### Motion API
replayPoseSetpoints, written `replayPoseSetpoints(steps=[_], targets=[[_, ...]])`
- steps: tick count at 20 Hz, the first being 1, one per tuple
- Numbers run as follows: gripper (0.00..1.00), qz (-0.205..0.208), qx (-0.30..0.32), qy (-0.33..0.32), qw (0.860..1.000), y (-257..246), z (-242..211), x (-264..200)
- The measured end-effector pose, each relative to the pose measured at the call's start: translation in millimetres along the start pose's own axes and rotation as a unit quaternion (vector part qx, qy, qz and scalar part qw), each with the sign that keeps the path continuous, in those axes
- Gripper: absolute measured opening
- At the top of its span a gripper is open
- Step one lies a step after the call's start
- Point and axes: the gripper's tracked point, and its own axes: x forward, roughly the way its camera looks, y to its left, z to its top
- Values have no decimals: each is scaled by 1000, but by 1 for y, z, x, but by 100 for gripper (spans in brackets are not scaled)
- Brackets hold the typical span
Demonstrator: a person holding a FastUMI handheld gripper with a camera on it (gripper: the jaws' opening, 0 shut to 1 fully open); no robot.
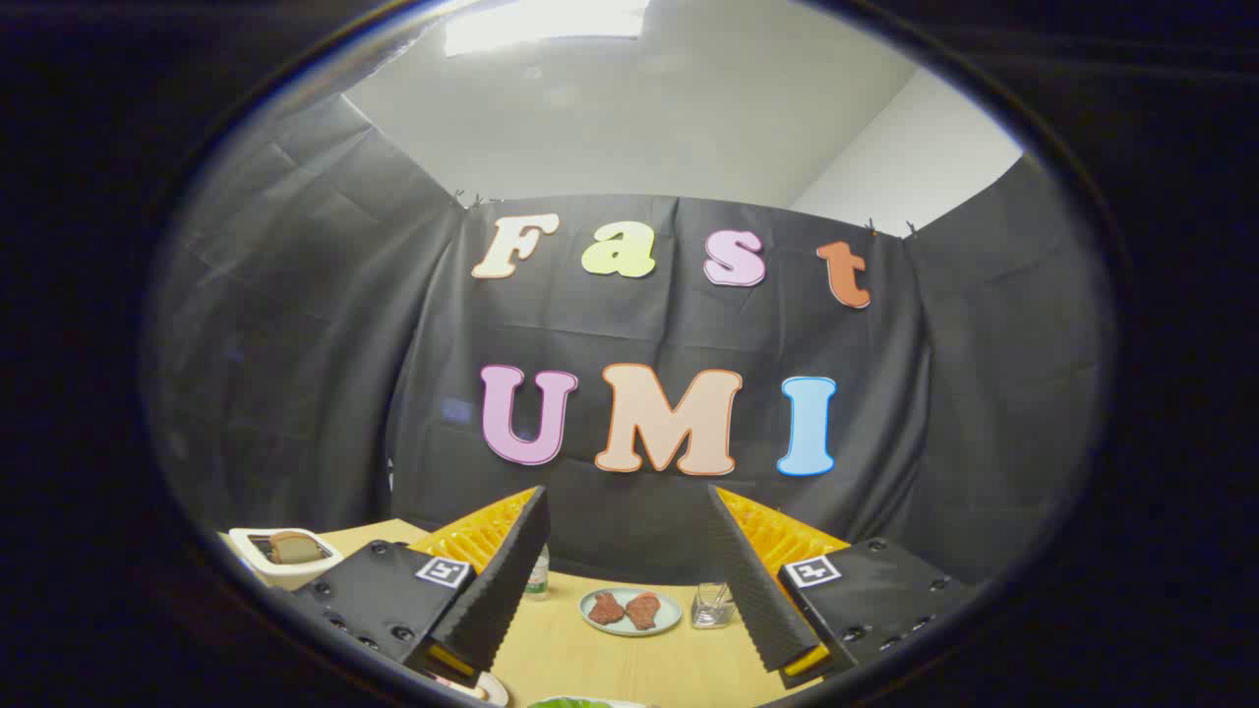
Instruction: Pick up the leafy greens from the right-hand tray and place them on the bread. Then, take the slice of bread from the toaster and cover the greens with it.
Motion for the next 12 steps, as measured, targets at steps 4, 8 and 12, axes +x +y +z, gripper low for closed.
replayPoseSetpoints(steps=[4, 8, 12], targets=[[99, 3, 0, 4, 1000, -2, -3, 1], [99, 7, -5, 7, 1000, -3, -5, 0], [99, 9, -2, 11, 1000, -6, -8, 0]])
